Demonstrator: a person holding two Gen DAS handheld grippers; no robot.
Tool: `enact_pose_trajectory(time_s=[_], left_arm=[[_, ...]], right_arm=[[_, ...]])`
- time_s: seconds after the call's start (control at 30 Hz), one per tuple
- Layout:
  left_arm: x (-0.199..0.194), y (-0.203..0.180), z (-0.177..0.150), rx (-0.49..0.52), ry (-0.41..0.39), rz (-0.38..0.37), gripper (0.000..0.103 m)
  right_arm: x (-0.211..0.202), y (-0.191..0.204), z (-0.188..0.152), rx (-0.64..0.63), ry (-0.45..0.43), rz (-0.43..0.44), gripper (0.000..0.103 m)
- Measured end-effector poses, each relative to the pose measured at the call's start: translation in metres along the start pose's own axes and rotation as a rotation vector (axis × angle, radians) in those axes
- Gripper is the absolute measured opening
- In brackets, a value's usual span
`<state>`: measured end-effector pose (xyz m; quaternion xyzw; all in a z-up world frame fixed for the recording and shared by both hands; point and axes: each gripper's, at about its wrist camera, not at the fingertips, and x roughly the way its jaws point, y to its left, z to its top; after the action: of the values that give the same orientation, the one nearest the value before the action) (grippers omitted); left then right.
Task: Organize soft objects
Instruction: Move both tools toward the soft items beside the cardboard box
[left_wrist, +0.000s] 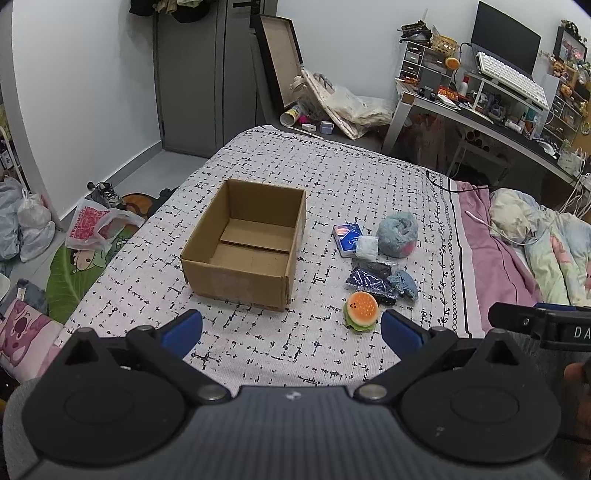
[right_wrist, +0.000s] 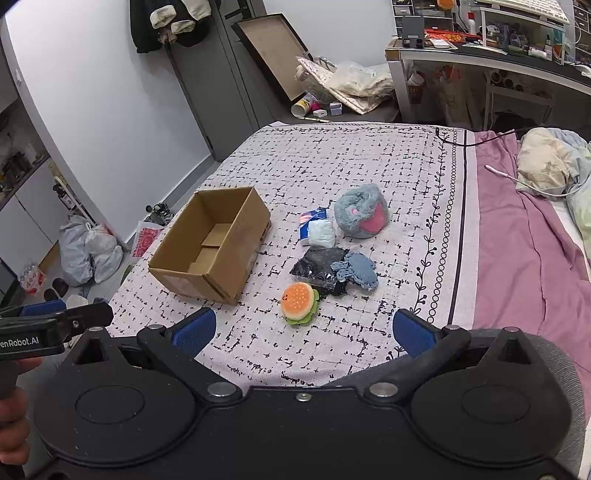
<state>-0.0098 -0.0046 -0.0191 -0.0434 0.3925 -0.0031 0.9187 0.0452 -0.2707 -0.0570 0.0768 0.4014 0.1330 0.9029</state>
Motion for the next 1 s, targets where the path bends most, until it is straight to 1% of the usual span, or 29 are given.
enact_pose_trajectory(time_s=[0.17, 0.27, 0.4, 0.43, 0.63, 0.7, 0.87, 1.0], left_arm=[[0.001, -0.001, -0.001, -0.003, 0.006, -0.001, 0.102], [0.001, -0.002, -0.002, -0.003, 0.005, -0.001, 0.102], [0.002, -0.003, -0.001, 0.005, 0.01, 0.003, 0.102], [0.003, -0.003, -0.001, 0.006, 0.011, 0.004, 0.102], [0.012, -0.006, 0.0, 0.005, 0.023, 0.001, 0.102], [0.016, -0.007, 0.001, 0.006, 0.027, -0.002, 0.102], [0.028, -0.013, 0.002, 0.008, 0.039, -0.006, 0.102], [0.04, -0.017, 0.003, 0.009, 0.053, -0.011, 0.102]], right_arm=[[-0.001, 0.0, 0.0, -0.001, -0.015, 0.007, 0.103], [0.001, -0.002, 0.001, 0.01, 0.01, 0.014, 0.103], [0.002, -0.003, 0.001, 0.009, 0.017, 0.011, 0.103], [0.003, -0.003, 0.001, 0.02, 0.034, 0.017, 0.103], [0.01, -0.01, 0.002, 0.018, 0.032, 0.017, 0.103], [0.013, -0.012, 0.003, 0.003, 0.008, 0.023, 0.103], [0.023, -0.016, 0.006, -0.005, 0.007, 0.045, 0.103], [0.032, -0.024, 0.008, 0.018, 0.001, 0.093, 0.103]])
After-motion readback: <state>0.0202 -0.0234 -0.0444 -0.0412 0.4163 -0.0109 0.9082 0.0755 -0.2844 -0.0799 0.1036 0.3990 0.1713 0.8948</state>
